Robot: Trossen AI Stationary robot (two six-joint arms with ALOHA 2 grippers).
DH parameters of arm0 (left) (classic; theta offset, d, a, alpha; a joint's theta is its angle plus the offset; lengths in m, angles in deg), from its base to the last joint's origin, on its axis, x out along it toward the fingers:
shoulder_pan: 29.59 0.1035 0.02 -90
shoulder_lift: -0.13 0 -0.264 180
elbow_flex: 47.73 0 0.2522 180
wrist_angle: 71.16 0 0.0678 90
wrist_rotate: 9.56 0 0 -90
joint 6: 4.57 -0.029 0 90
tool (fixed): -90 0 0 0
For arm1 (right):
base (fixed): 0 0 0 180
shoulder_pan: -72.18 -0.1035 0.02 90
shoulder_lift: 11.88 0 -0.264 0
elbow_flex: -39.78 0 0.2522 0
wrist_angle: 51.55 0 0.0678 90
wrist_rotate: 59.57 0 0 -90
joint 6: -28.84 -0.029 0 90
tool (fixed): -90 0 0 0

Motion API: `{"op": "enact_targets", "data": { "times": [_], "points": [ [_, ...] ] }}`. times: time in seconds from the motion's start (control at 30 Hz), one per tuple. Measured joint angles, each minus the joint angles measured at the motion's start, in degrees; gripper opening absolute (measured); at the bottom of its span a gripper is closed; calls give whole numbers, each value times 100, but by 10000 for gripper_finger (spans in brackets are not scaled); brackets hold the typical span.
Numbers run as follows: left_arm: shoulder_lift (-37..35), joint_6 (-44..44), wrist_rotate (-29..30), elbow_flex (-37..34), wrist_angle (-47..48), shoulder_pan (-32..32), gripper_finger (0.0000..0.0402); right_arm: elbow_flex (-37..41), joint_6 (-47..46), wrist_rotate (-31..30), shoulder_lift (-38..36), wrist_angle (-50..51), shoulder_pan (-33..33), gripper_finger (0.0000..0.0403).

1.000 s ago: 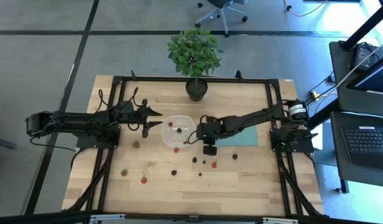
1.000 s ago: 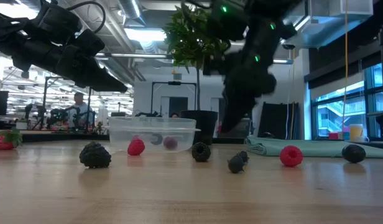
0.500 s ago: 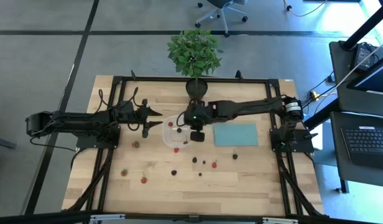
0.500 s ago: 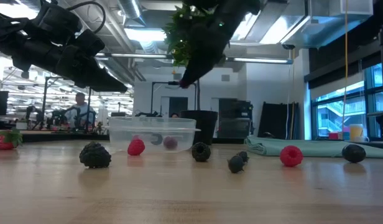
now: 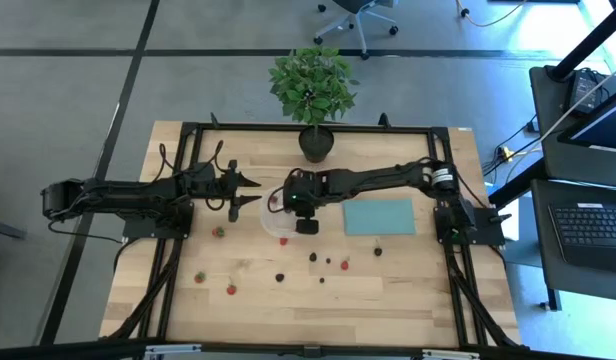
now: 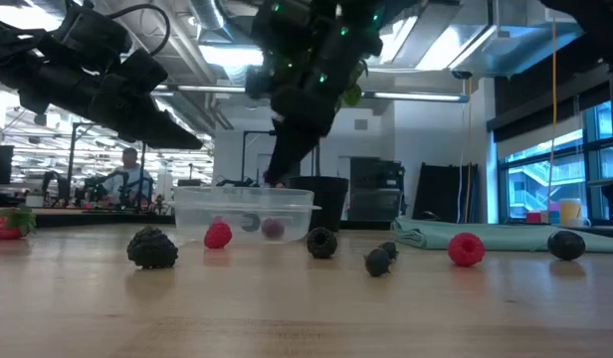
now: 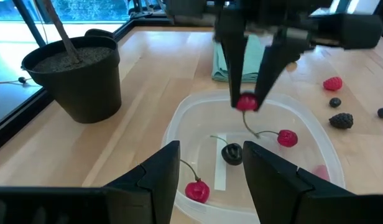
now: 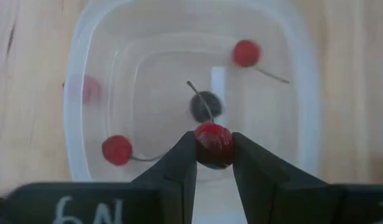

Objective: Pick and placing Produce into tupperware
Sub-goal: Put the red cherry into the container

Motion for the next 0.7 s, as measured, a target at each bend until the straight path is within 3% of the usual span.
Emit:
{"op": "enact_targets", "data": {
  "times": [0.7],
  "points": [
    [0, 0, 0, 0, -1, -2, 168, 2, -36, 149, 336, 47, 0, 95]
  ]
}}
